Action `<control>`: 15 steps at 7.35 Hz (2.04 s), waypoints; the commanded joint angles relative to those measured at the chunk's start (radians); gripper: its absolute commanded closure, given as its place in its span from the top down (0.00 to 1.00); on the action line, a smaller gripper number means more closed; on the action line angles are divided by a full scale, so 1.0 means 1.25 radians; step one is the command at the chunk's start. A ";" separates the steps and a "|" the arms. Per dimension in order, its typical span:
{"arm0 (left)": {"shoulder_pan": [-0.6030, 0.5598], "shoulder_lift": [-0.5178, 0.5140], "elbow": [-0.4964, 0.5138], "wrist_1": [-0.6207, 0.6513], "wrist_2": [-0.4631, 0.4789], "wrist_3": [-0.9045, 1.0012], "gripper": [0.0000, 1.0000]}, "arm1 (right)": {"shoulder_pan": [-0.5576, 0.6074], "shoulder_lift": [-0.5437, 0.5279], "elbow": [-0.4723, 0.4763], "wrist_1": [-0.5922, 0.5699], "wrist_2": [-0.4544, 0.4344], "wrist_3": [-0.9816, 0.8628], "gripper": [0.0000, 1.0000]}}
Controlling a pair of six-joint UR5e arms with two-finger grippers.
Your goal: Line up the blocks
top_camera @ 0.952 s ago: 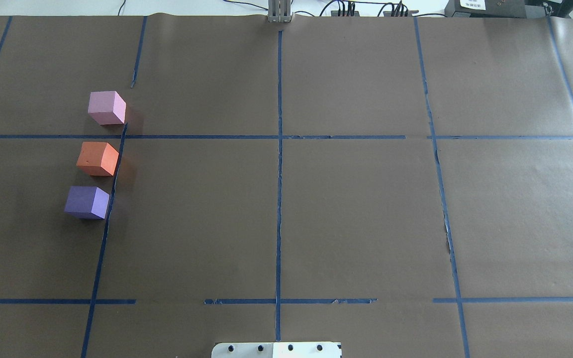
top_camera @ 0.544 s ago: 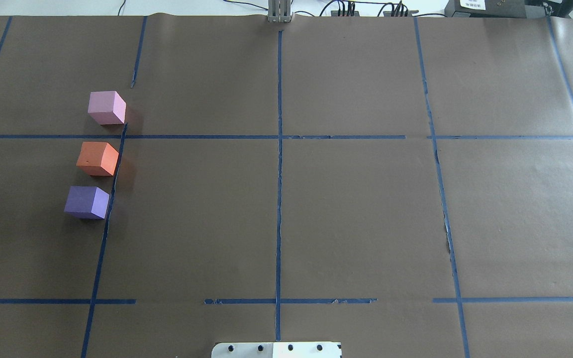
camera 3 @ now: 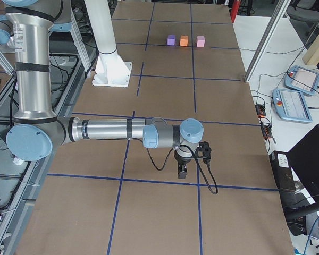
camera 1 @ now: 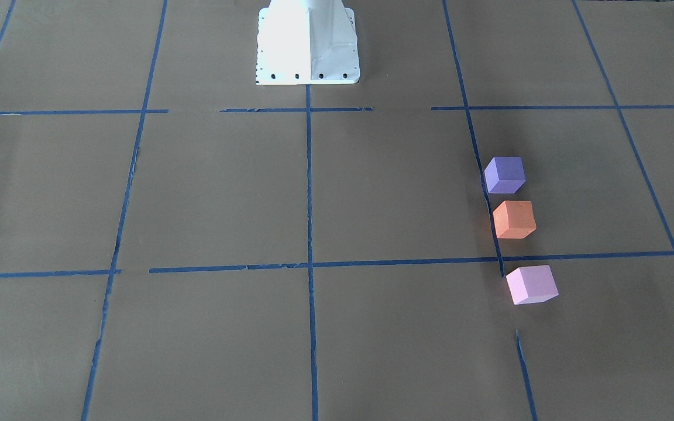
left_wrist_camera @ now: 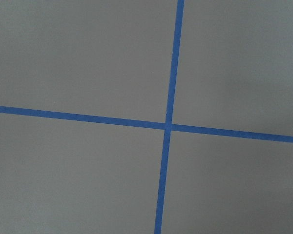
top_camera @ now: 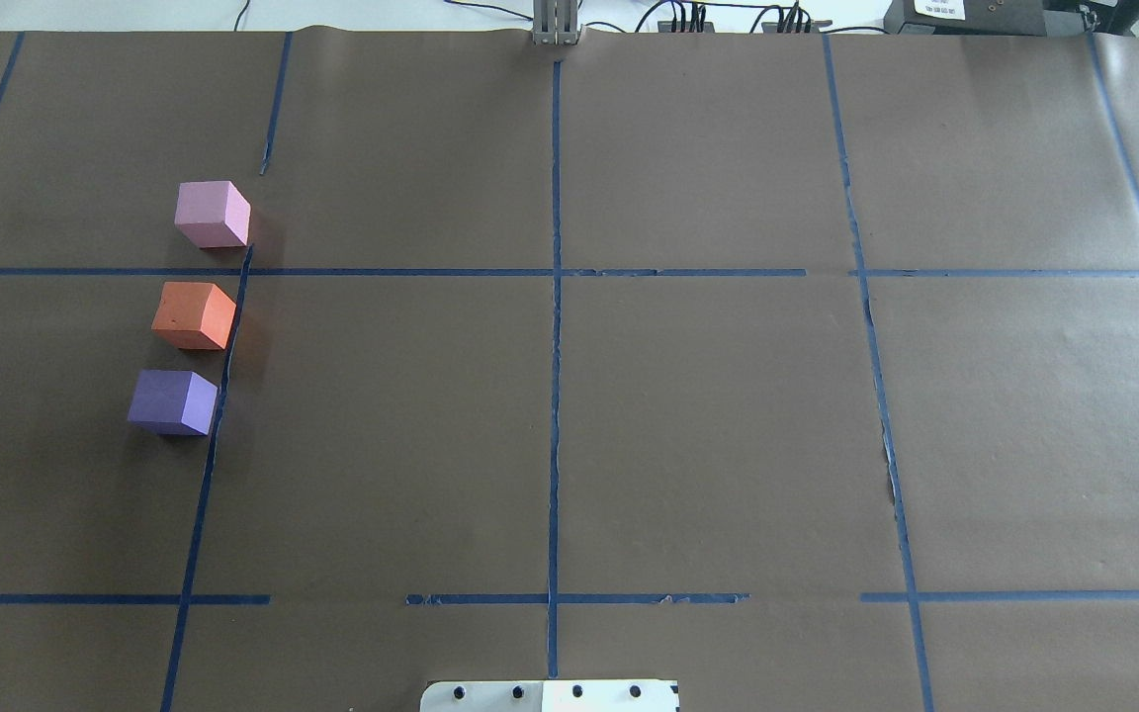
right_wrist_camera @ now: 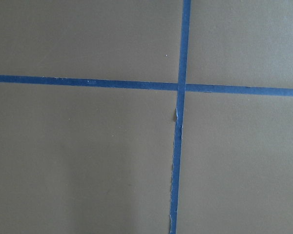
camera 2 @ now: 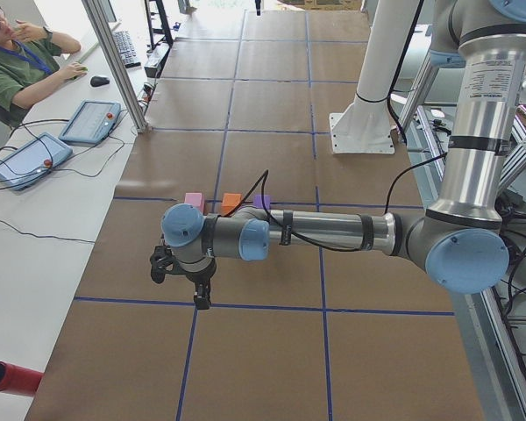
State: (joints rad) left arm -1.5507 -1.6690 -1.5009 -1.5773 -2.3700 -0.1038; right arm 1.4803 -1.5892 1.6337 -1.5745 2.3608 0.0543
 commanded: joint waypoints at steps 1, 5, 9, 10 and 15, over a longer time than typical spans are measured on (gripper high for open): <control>-0.004 0.012 0.005 0.003 0.001 0.076 1.00 | 0.000 0.000 0.000 0.001 0.000 -0.001 1.00; -0.006 0.021 0.007 0.004 0.000 0.137 1.00 | 0.000 0.000 0.000 0.001 0.000 -0.001 1.00; -0.006 0.023 0.007 0.004 0.000 0.137 1.00 | 0.000 0.000 0.000 0.001 0.000 -0.001 1.00; -0.006 0.023 0.008 0.004 0.000 0.136 1.00 | 0.000 0.000 0.000 0.001 0.000 -0.001 1.00; -0.006 0.055 0.003 0.000 -0.001 0.137 1.00 | 0.000 0.000 0.000 0.001 0.000 -0.001 1.00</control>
State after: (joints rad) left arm -1.5589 -1.6198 -1.4953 -1.5733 -2.3707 0.0675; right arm 1.4803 -1.5892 1.6337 -1.5739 2.3608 0.0537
